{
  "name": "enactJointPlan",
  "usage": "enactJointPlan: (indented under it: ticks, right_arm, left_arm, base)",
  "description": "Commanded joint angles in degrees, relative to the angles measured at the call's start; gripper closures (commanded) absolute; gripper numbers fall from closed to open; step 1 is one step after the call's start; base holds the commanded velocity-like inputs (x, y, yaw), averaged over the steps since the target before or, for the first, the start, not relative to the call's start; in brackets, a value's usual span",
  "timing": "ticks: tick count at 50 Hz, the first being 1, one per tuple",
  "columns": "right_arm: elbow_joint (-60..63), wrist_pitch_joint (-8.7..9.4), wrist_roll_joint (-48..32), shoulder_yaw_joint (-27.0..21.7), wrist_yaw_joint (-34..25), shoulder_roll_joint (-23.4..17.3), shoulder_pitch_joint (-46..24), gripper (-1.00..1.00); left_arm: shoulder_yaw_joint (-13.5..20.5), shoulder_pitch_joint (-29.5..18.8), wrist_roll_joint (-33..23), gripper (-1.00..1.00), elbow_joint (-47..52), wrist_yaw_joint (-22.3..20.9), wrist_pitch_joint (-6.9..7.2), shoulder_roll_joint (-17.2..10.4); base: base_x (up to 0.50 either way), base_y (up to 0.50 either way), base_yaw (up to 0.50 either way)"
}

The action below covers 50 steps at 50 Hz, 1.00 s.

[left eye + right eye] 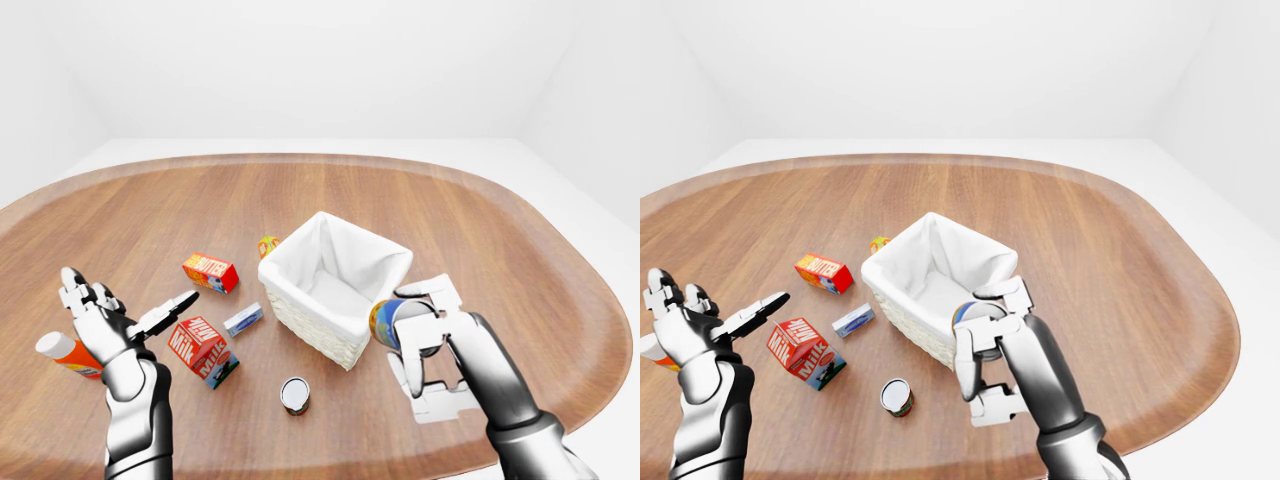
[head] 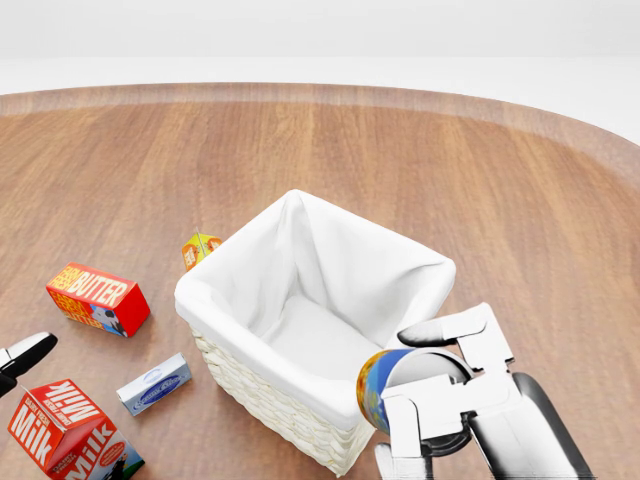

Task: Pick up the alphabet soup, and put it in the basket.

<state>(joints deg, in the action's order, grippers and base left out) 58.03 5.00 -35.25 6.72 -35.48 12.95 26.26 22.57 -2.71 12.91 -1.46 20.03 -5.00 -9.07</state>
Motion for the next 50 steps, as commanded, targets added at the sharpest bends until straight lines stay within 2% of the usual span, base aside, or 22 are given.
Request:
enactJointPlan:
  ticks: [1, 2, 4, 10, 14, 20, 28, 38, 39, 40, 43, 48, 49, 50]
  right_arm:
    - [2.0, 0.00, -10.3, -0.9, -4.5, 7.0, -6.0, 1.00]
    - [2.0, 0.00, -10.3, -0.9, -4.5, 7.0, -6.0, 1.00]
    - [2.0, 0.00, -12.8, -0.1, -4.5, 6.8, -11.0, 1.00]
    - [2.0, 0.00, -16.7, 1.7, -4.5, 2.1, -19.3, 1.00]
    - [2.0, 0.00, -23.5, 4.8, -4.5, -0.4, -28.5, 1.00]
    - [1.3, 0.00, -26.4, 8.6, -4.5, -4.2, -35.5, 1.00]
    - [-5.3, 0.00, -21.3, 6.7, -4.5, -7.0, -40.9, 1.00]
    - [-10.2, 0.00, -17.7, 5.7, -4.5, -7.3, -45.0, 1.00]
    - [-10.7, 0.00, -16.7, 5.4, -4.5, -7.4, -45.4, 1.00]
    - [-17.6, 0.00, -10.1, 1.1, -4.1, -5.6, -48.1, 1.00]
    - [-20.8, 0.00, -3.9, 0.5, 0.5, -7.3, -50.2, 1.00]
    - [-20.6, 0.00, -2.1, 0.9, 1.9, -8.3, -50.4, 1.00]
    - [-25.4, 0.00, 1.1, -1.9, 3.9, -7.4, -54.8, 1.00]
    - [-26.4, 0.00, 3.5, -2.5, 5.4, -7.7, -55.7, 1.00]
  left_arm:
    - [0.1, 0.0, 0.0, -1.00, 0.2, 0.0, 0.00, 0.0]
    - [0.1, 0.0, 0.0, -1.00, 0.2, 0.0, 0.00, 0.0]
    - [-0.1, -0.5, -0.1, -1.00, -1.3, -0.2, 0.00, -0.1]
    - [0.0, 0.4, 0.0, -1.00, 1.0, 0.0, 0.00, 0.2]
    - [0.2, 0.6, 0.0, -1.00, 2.4, -0.2, 0.00, 0.4]
    - [0.2, 0.4, 0.2, -1.00, 1.8, -0.3, 0.00, 0.3]
    - [0.2, -0.3, 0.5, -1.00, -0.3, -0.5, 0.00, 0.0]
    - [0.0, -0.3, 0.7, -1.00, -0.7, -0.4, 0.00, -0.2]
    - [0.0, -0.4, 0.7, -1.00, -0.7, -0.4, 0.00, -0.2]
    - [0.1, -0.5, 1.0, -1.00, -1.3, -0.5, 0.00, -0.2]
    - [0.0, -0.5, 1.3, -1.00, -1.4, -0.6, 0.00, -0.3]
    - [0.0, -0.5, 1.3, -1.00, -1.4, -0.5, 0.00, -0.3]
    - [0.0, -0.5, 1.6, -1.00, -1.4, -0.7, 0.00, -0.3]
    - [0.0, -0.5, 1.7, -1.00, -1.4, -0.7, 0.00, -0.3]
  base:
    - [0.00, 0.00, 0.00]
    - [0.00, 0.00, 0.00]
    - [0.00, 0.00, 0.00]
    - [0.00, 0.00, 0.00]
    - [0.00, 0.00, 0.00]
    - [0.00, 0.00, 0.00]
    - [0.00, 0.00, 0.00]
    - [0.00, 0.00, 0.00]
    - [0.00, 0.00, 0.00]
    - [0.00, 0.00, 0.00]
    - [0.00, 0.00, 0.00]
    - [0.00, 0.00, 0.00]
    - [0.00, 0.00, 0.00]
    - [0.00, 0.00, 0.00]
